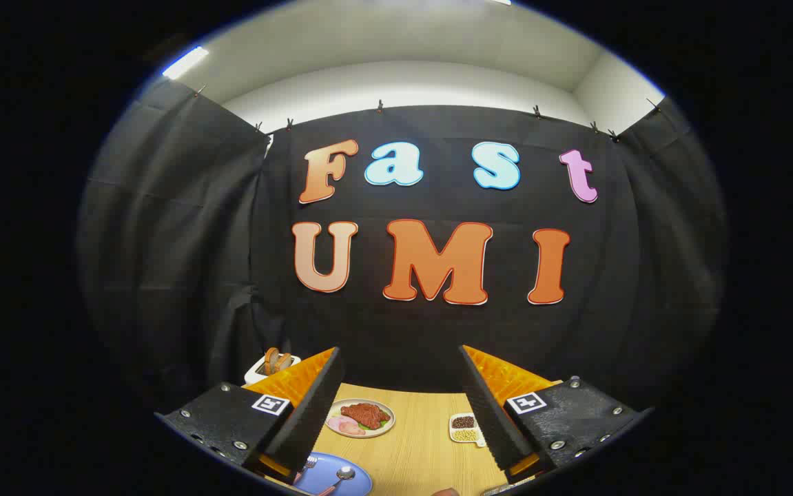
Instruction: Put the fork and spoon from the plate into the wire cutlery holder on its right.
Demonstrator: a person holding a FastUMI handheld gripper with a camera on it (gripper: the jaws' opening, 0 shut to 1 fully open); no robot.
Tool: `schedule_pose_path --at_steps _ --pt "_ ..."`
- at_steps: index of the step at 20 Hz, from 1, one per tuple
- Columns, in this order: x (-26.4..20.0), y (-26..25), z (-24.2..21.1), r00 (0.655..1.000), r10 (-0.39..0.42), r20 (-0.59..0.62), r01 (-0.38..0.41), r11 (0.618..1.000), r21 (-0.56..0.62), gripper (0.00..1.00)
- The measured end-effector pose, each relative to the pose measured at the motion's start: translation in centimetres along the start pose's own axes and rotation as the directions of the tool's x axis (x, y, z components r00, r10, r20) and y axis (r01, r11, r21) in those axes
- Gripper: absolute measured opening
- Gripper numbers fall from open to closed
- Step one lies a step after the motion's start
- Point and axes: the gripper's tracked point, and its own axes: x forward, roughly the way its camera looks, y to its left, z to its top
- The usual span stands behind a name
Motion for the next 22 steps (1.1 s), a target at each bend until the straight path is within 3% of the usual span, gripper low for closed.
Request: schedule_pose_path --at_steps 16,20,22 --pt "0.2 4.5 -0.6 0.998 0.064 -0.03 -0.064 0.998 -0.002 0.99" --pt "0.9 5.6 -4.3 0.985 0.079 -0.152 -0.077 0.997 0.014 0.98" --pt "1.1 6.5 -7.5 0.958 0.099 -0.27 -0.093 0.995 0.036 0.98"
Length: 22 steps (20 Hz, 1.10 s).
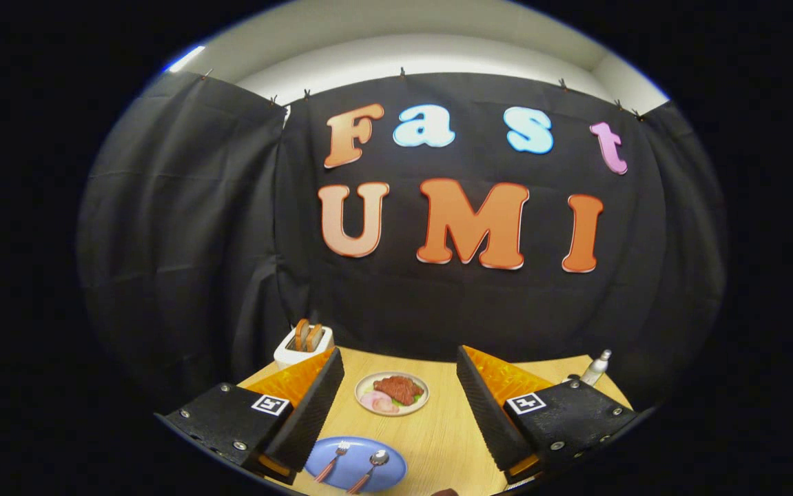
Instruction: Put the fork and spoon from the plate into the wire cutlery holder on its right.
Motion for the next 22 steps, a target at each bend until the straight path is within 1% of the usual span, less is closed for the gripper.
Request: schedule_pose_path --at_steps 1,3,6,7,9,11,12,16,18,20,21,22 --pt "0.4 0.5 -1.6 0.998 0.013 -0.066 -0.012 1.0 0.017 0.98" --pt "1.1 1.7 -4.9 0.98 0.047 -0.195 -0.036 0.998 0.058 0.99" --pt "1.7 2.9 -9.5 0.928 0.079 -0.364 -0.057 0.996 0.071 0.99" --pt "1.8 3.5 -11.7 0.896 0.089 -0.434 -0.063 0.995 0.072 0.99" --pt "1.7 4.8 -15.8 0.816 0.113 -0.567 -0.075 0.993 0.09 0.97" --pt "1.3 5.4 -19.1 0.734 0.12 -0.668 -0.077 0.993 0.093 0.95" --pt "1.3 5.5 -20.5 0.701 0.114 -0.703 -0.072 0.993 0.089 0.93" --pt "1.4 5.6 -25.4 0.585 0.081 -0.807 -0.029 0.996 0.079 0.86" --pt "1.6 5.7 -28.0 0.523 0.08 -0.849 -0.015 0.996 0.085 0.82" --pt "1.8 5.6 -30.2 0.472 0.067 -0.879 0.005 0.997 0.078 0.77" --pt "1.8 5.4 -31.2 0.453 0.055 -0.89 0.014 0.998 0.069 0.73" --pt "1.9 5.2 -32.0 0.43 0.047 -0.902 0.022 0.998 0.062 0.72"
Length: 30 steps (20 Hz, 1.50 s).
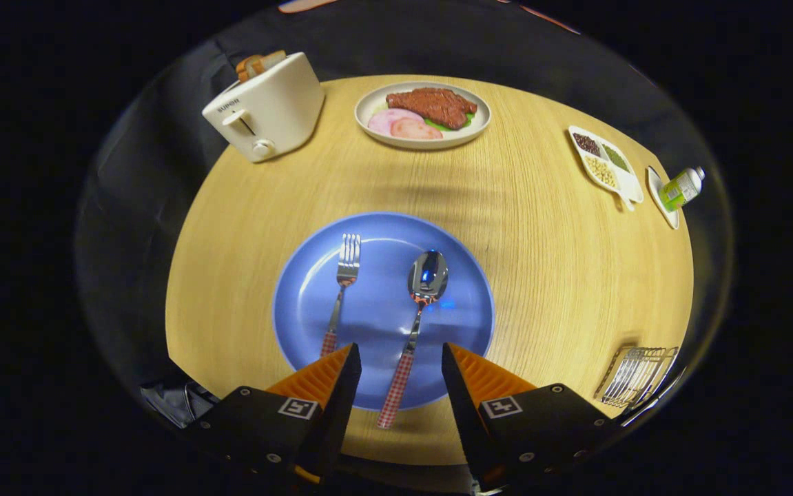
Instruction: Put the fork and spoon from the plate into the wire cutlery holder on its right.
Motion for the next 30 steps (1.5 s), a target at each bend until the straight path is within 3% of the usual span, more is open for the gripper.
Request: schedule_pose_path --at_steps 6,11,15,23,30 --pt "3.4 -0.6 -0.6 0.993 -0.012 -0.12 0.018 0.999 0.049 0.51" --pt "3.9 -1.1 -0.1 0.986 -0.019 -0.165 0.037 0.994 0.107 0.23" --pt "3.7 -0.9 -0.6 0.982 0.012 -0.187 0.011 0.992 0.123 0.08" --pt "0.1 -1.5 0.3 0.993 0.045 -0.107 -0.031 0.992 0.125 0.05" --pt "-7.5 -8.5 -1.3 1.0 -0.007 -0.016 0.01 0.978 0.209 0.05"
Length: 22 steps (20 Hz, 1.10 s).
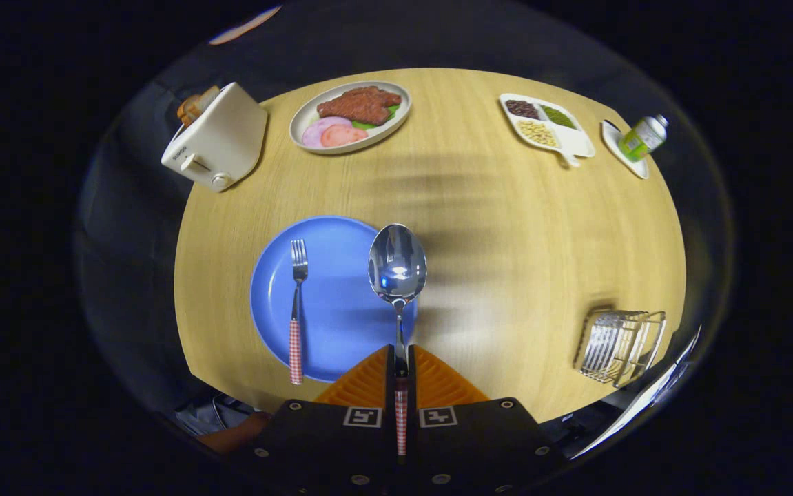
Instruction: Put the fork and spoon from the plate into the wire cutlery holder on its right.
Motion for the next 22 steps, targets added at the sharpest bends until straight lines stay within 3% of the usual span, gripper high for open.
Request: schedule_pose_path --at_steps 6,11,19,22 --pt "-5.1 -12.1 -3.9 0.994 -0.114 -0.006 0.114 0.987 0.11 0.05" --pt "-5.3 -19.1 -7.8 0.986 -0.142 -0.085 0.153 0.977 0.147 0.05" --pt "-4.5 -22.5 -9.2 0.968 -0.046 -0.246 0.071 0.993 0.094 0.05" --pt "-4.6 -23.1 -9.2 0.945 -0.015 -0.326 0.03 0.999 0.041 0.05"
